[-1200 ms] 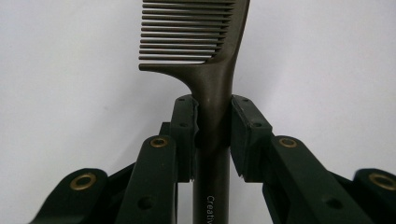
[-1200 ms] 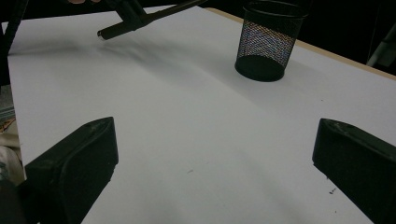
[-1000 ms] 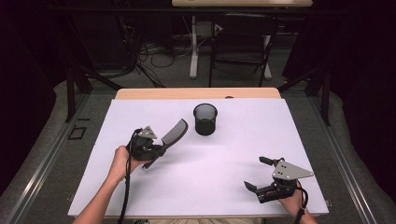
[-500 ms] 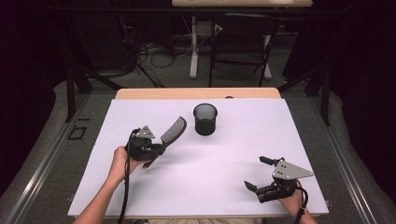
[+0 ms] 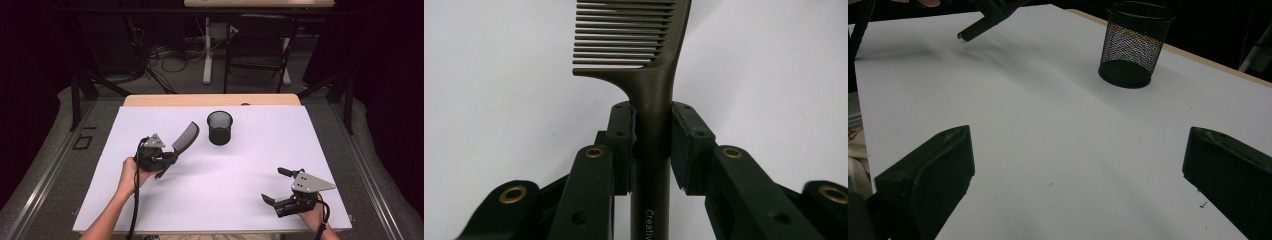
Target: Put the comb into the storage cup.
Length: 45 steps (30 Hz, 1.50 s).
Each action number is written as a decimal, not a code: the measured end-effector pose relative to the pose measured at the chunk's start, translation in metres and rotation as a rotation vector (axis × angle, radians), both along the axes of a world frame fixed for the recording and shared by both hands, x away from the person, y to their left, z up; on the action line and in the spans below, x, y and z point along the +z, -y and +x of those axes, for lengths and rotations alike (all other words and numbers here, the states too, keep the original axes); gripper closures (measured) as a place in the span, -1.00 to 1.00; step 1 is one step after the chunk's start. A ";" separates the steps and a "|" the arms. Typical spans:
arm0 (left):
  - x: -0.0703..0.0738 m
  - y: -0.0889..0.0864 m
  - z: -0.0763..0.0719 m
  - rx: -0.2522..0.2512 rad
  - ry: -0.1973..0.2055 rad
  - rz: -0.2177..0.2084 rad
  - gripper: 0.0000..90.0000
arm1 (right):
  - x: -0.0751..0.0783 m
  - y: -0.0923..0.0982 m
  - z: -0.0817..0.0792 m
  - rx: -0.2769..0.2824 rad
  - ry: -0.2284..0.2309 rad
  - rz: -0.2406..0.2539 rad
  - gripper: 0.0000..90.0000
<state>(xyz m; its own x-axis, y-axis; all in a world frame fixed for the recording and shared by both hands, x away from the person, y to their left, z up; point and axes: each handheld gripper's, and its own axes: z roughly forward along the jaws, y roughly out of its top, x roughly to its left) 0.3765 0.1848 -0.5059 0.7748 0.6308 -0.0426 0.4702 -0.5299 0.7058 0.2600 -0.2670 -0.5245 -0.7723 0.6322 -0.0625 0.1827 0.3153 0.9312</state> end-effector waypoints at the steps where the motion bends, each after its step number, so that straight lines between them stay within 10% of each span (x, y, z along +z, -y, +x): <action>1: 0.000 0.000 0.000 0.009 0.000 0.000 0.61 | 0.000 0.000 0.000 0.000 0.000 0.000 -1.00; 45: 0.007 0.000 -0.003 0.104 0.152 -0.149 0.61 | 0.000 -0.001 0.000 0.012 -0.007 0.006 -1.00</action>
